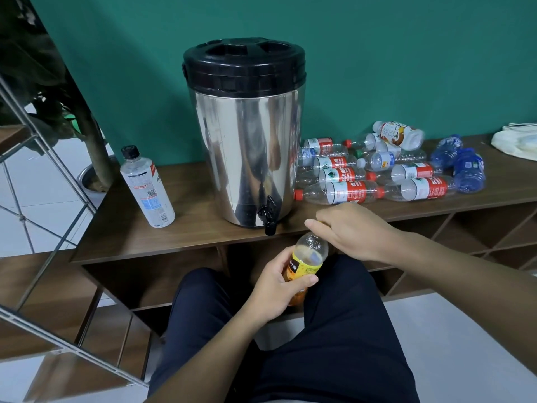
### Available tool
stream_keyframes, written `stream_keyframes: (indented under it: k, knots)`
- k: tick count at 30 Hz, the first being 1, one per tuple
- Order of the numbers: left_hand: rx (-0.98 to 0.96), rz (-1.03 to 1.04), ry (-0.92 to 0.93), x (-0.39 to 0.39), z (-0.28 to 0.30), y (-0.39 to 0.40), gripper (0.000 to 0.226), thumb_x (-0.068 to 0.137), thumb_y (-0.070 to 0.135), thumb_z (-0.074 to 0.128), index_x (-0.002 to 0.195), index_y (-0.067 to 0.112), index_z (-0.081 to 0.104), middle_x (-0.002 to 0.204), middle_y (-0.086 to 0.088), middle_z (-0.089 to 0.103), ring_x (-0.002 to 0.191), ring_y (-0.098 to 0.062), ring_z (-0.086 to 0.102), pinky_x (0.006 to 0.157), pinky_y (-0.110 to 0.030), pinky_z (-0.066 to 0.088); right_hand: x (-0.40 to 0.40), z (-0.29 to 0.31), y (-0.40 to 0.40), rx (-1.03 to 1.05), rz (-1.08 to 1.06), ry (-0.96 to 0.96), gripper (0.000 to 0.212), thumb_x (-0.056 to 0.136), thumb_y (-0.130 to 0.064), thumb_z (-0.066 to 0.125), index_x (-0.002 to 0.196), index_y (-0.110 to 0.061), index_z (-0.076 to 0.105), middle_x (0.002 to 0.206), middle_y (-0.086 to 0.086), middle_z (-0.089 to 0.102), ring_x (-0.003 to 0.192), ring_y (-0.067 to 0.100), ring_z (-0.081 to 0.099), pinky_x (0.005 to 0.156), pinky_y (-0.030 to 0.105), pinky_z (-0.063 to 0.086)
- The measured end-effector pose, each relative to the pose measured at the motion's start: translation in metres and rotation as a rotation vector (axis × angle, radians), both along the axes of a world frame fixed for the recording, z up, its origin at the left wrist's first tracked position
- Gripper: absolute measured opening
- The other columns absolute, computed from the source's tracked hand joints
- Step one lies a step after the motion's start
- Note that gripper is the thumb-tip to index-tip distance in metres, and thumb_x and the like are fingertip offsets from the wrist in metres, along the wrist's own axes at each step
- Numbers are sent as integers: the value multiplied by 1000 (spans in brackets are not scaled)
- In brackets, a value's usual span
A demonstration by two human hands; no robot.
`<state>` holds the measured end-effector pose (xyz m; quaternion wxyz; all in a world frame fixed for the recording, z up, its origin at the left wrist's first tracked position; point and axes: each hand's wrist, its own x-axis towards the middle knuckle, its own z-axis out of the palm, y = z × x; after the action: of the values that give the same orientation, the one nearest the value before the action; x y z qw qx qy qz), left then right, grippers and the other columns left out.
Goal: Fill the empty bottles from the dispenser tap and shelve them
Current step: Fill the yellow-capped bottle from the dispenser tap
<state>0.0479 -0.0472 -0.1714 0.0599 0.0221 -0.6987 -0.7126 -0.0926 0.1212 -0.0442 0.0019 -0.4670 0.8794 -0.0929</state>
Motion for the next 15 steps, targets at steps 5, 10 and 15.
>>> stream_keyframes:
  k: [5, 10, 15]
  knots:
    - [8, 12, 8, -1, -5, -14, 52, 97, 16, 88, 145, 25, 69, 128, -6, 79, 116, -26, 74, 100, -34, 61, 4, 12, 1, 38, 65, -148, 28, 116, -48, 41, 105, -24, 46, 100, -10, 49, 87, 12, 51, 74, 35, 37]
    - [3, 34, 30, 0, -13, -18, 51, 98, 11, 87, 144, 21, 69, 126, -11, 78, 113, -22, 73, 98, -33, 61, 3, 8, 1, 2, 56, -296, 48, 108, -57, 58, 146, -32, 41, 119, -22, 50, 99, -2, 57, 83, 22, 46]
    - [-50, 47, 36, 0, -12, -17, 54, 97, 15, 89, 145, 28, 68, 130, 0, 78, 121, -20, 74, 109, -40, 58, 3, -3, -7, -77, -92, -89, 65, 97, -82, 51, 85, -20, 62, 70, -7, 61, 63, 12, 57, 60, 37, 46]
